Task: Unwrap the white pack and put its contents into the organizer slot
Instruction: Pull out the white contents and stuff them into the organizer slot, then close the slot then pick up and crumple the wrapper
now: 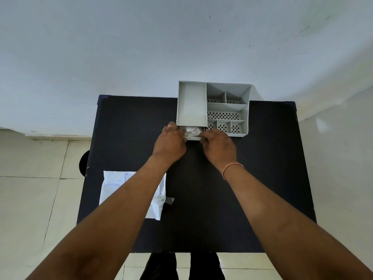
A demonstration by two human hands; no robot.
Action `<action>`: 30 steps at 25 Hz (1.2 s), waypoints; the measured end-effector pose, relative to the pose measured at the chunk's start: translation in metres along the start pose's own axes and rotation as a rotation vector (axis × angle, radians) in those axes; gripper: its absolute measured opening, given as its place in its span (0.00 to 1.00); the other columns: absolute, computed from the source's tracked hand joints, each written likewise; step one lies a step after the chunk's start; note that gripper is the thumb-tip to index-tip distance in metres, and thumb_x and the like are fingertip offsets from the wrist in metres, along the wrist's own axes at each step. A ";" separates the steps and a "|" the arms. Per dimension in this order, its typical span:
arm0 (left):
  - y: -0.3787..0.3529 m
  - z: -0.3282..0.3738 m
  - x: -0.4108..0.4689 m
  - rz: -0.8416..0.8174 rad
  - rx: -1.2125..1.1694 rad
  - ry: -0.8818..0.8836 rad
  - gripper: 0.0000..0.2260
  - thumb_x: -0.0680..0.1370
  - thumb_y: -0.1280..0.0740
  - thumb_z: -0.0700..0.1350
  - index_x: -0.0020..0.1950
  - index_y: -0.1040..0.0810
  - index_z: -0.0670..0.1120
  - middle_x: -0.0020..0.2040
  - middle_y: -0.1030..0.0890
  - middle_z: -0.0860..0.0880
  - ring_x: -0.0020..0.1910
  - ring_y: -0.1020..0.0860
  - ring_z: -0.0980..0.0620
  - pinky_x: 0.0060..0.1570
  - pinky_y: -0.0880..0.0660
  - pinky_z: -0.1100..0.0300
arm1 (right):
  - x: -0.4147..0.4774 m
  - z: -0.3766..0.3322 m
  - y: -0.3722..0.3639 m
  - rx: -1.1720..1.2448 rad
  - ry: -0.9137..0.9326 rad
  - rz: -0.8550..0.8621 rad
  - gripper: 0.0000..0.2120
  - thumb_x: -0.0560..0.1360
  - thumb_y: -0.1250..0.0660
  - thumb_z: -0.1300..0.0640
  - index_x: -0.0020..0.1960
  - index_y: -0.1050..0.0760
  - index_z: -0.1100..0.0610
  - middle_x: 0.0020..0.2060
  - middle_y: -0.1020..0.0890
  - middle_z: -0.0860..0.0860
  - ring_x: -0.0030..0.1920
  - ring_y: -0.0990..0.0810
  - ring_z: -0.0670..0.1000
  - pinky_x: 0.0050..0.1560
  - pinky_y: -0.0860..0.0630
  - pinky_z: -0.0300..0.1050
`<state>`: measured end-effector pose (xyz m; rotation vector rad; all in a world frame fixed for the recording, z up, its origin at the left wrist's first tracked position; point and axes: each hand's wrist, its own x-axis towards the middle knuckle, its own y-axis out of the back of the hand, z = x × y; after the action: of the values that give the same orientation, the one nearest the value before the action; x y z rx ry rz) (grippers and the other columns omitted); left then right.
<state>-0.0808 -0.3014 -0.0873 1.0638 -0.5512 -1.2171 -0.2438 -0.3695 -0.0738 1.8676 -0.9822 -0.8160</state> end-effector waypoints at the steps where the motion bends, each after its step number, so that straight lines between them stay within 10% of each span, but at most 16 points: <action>1: -0.003 0.000 0.001 0.034 -0.031 0.011 0.11 0.82 0.33 0.42 0.61 0.14 0.42 0.59 0.23 0.39 0.55 0.20 0.40 0.56 0.21 0.48 | 0.001 0.000 0.001 0.004 -0.013 0.009 0.11 0.80 0.33 0.53 0.59 0.15 0.48 0.52 0.15 0.52 0.55 0.18 0.56 0.55 0.19 0.52; 7: -0.006 -0.003 -0.003 0.270 -0.370 0.283 0.06 0.78 0.25 0.47 0.49 0.11 0.45 0.45 0.12 0.47 0.44 0.15 0.48 0.50 0.18 0.54 | 0.004 -0.001 0.002 0.039 -0.057 0.049 0.07 0.79 0.32 0.52 0.55 0.16 0.48 0.48 0.12 0.51 0.51 0.16 0.55 0.51 0.18 0.50; 13: 0.004 0.000 0.022 0.138 -1.008 0.828 0.11 0.72 0.18 0.40 0.46 0.19 0.40 0.46 0.12 0.40 0.37 0.13 0.48 0.44 0.12 0.50 | 0.013 -0.007 0.002 0.068 -0.126 0.054 0.02 0.77 0.29 0.53 0.47 0.22 0.50 0.41 0.15 0.50 0.45 0.17 0.54 0.48 0.18 0.50; 22: 0.007 0.010 0.033 0.230 -1.112 0.944 0.08 0.76 0.28 0.31 0.41 0.19 0.42 0.49 0.12 0.38 0.47 0.11 0.43 0.49 0.12 0.48 | 0.032 -0.007 0.006 0.324 -0.346 0.088 0.08 0.75 0.25 0.56 0.44 0.25 0.53 0.41 0.20 0.47 0.43 0.21 0.50 0.43 0.26 0.40; 30: 0.010 0.009 0.039 0.188 -1.485 1.012 0.15 0.82 0.41 0.29 0.67 0.25 0.37 0.51 0.15 0.36 0.48 0.12 0.44 0.54 0.13 0.46 | 0.041 -0.008 0.007 0.312 -0.401 0.081 0.10 0.74 0.24 0.53 0.47 0.23 0.55 0.42 0.18 0.48 0.44 0.20 0.51 0.43 0.28 0.41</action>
<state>-0.0715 -0.3407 -0.0820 0.1738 0.9379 -0.4810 -0.2197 -0.4042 -0.0708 1.9455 -1.4977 -1.0607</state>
